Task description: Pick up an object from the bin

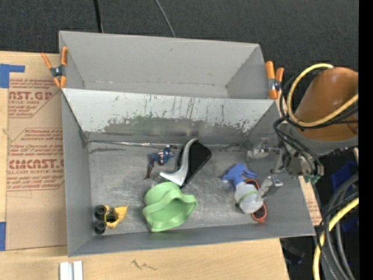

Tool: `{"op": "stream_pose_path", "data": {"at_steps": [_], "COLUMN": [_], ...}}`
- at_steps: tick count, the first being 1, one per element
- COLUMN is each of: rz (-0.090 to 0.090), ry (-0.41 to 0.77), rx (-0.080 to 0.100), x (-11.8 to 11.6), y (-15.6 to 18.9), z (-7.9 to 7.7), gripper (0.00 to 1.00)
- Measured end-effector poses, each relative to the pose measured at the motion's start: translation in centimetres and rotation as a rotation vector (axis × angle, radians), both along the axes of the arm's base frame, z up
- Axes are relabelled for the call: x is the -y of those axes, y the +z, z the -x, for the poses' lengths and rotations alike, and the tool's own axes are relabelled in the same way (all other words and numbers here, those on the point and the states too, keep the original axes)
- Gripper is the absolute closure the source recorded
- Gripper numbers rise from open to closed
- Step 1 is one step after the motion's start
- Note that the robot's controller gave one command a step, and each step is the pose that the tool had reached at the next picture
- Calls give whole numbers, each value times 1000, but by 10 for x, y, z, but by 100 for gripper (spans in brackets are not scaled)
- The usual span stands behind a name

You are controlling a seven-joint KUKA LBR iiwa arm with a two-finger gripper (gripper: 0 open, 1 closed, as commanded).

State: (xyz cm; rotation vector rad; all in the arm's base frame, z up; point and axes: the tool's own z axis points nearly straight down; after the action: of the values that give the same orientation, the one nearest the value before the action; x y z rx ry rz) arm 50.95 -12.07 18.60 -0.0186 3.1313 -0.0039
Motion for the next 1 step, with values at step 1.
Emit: {"op": "stream_pose_path", "data": {"at_steps": [1], "rz": [-4], "ry": [141], "rx": [-15], "x": [12], "y": [-31], "z": [0], "gripper": [0]}}
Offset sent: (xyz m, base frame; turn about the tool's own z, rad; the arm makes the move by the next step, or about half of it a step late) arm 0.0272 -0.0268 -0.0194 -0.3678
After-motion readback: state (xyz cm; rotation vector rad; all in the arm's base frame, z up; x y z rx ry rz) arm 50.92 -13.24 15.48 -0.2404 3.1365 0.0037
